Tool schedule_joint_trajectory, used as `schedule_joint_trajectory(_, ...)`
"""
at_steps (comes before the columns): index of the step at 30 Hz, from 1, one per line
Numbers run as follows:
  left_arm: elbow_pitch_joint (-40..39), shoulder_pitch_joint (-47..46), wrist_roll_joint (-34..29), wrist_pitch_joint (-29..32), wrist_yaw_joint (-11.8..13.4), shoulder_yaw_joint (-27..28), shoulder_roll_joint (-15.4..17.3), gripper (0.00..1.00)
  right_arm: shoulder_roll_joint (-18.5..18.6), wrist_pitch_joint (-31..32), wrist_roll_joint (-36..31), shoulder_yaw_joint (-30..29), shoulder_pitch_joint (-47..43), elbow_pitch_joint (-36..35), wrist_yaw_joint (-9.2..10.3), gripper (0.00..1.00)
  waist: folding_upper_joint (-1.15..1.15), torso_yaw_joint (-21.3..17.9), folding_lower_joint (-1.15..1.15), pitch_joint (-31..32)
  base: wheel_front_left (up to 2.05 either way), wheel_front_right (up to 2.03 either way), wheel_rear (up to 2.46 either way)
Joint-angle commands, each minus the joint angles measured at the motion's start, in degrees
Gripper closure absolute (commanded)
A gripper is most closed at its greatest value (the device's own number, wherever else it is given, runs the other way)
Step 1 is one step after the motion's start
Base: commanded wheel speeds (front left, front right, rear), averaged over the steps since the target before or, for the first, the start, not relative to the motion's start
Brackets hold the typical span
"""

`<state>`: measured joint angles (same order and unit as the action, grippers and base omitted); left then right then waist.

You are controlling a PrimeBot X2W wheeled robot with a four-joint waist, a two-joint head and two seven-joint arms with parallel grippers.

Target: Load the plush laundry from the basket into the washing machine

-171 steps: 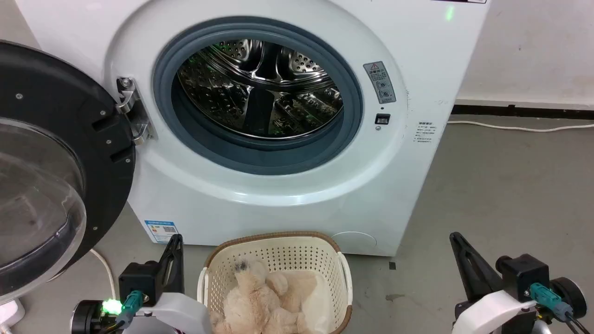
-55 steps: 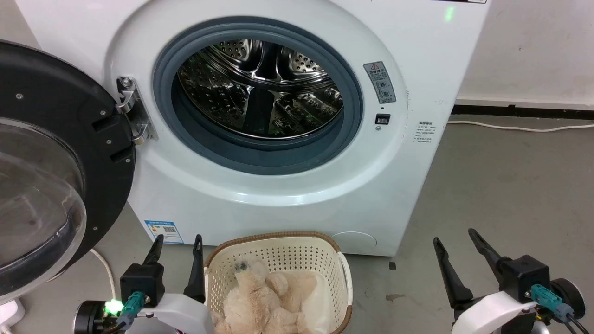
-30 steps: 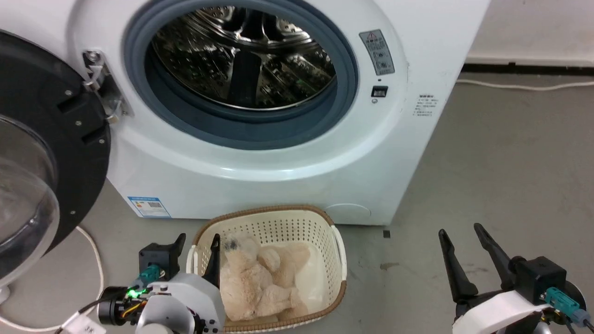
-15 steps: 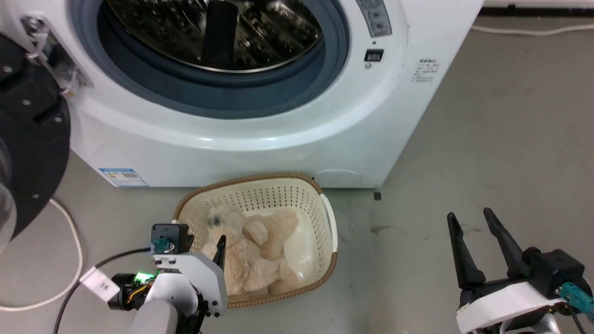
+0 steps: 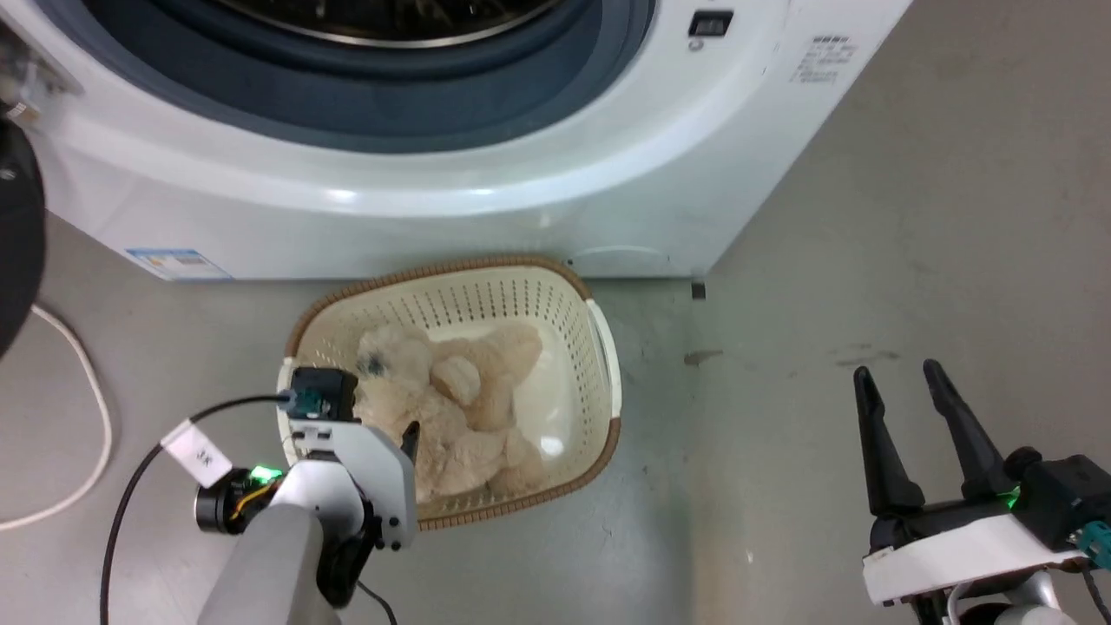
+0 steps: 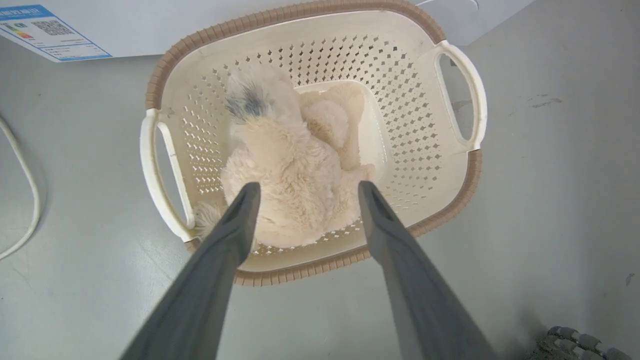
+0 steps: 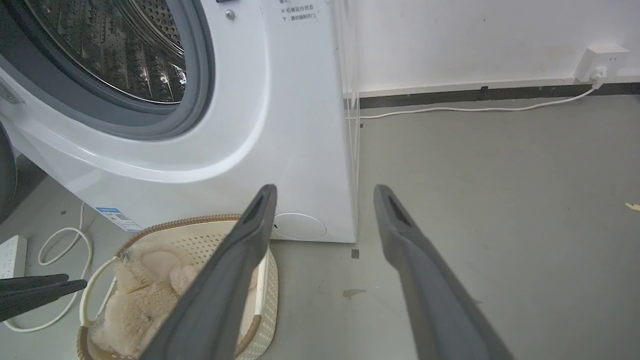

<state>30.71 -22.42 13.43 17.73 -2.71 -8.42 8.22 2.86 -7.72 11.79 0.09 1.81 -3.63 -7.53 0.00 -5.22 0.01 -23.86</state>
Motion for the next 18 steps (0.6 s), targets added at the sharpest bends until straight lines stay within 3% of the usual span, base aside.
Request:
schedule_joint_trajectory(1,0.9,-1.5,0.6,0.4,-0.2,-0.3,0.4,0.00,0.0,-0.5,0.7,-0.2,1.0,-0.4,0.02,0.00,0.00,-0.2,-0.01,-1.2,0.00,0.00,0.00)
schedule_joint_trajectory(18,8.1,-11.0,4.3,0.6,-0.2,-1.7,4.2,0.00,0.0,-2.5,4.0,-0.5,1.8,-3.1,0.03,0.00,0.00,-2.3,-0.01,-11.8,0.00,0.00,0.00)
